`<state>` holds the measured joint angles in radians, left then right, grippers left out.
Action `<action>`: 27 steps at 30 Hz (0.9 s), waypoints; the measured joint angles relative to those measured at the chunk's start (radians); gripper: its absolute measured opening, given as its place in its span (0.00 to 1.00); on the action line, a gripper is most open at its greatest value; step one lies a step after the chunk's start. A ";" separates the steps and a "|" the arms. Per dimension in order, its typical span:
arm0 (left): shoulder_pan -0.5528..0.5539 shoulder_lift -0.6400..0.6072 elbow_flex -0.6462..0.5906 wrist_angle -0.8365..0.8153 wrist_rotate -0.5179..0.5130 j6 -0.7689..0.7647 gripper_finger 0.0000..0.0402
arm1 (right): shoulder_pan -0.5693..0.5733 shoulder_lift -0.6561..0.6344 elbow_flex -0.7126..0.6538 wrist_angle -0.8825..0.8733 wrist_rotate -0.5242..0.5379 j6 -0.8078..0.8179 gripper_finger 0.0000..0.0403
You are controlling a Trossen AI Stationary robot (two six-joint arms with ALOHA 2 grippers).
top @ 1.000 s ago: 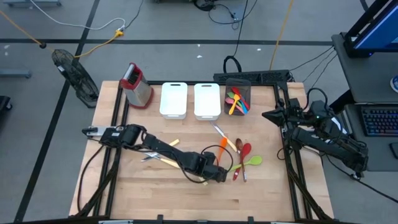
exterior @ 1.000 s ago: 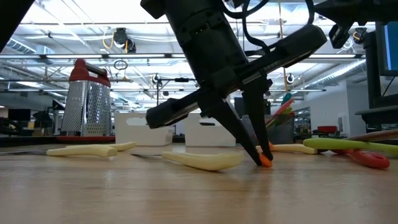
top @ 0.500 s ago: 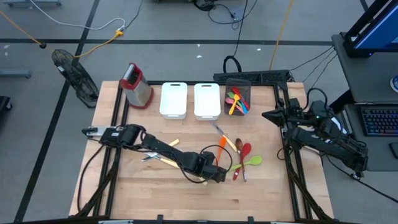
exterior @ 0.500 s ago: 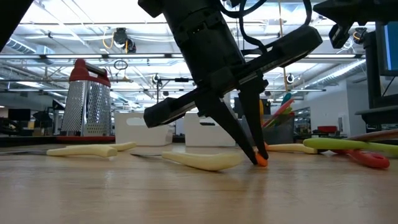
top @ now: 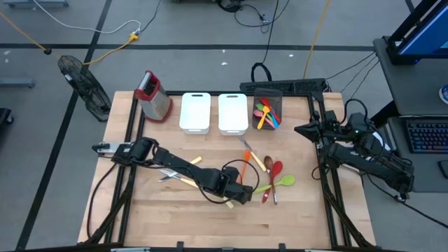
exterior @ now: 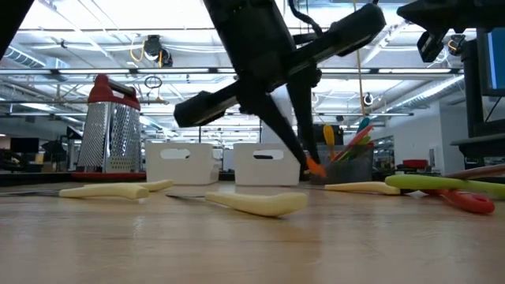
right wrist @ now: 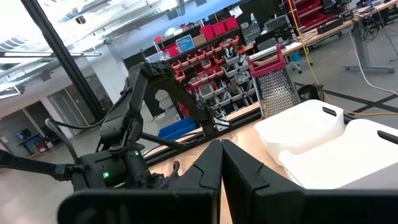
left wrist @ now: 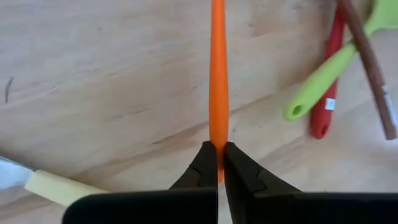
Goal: Pick & Place Kitchen Items
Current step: Put the orange spatula into the black bin
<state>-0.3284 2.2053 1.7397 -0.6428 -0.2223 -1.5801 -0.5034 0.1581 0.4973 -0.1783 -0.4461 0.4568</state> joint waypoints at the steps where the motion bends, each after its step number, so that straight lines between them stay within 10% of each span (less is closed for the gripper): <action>1: 0.000 -0.006 0.000 0.002 -0.006 0.000 0.00 | 0.000 0.000 0.000 -0.001 0.000 0.000 0.01; 15: 0.035 -0.124 0.005 0.232 -0.206 0.190 0.00 | 0.001 0.054 -0.001 -0.028 -0.019 0.076 0.01; 27: 0.185 -0.130 0.005 0.443 -0.138 0.410 0.00 | 0.001 0.165 -0.001 -0.014 -0.024 0.080 0.01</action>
<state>-0.1434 2.0754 1.7443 -0.1999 -0.3608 -1.1700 -0.5026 0.3227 0.4961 -0.1921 -0.4697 0.5366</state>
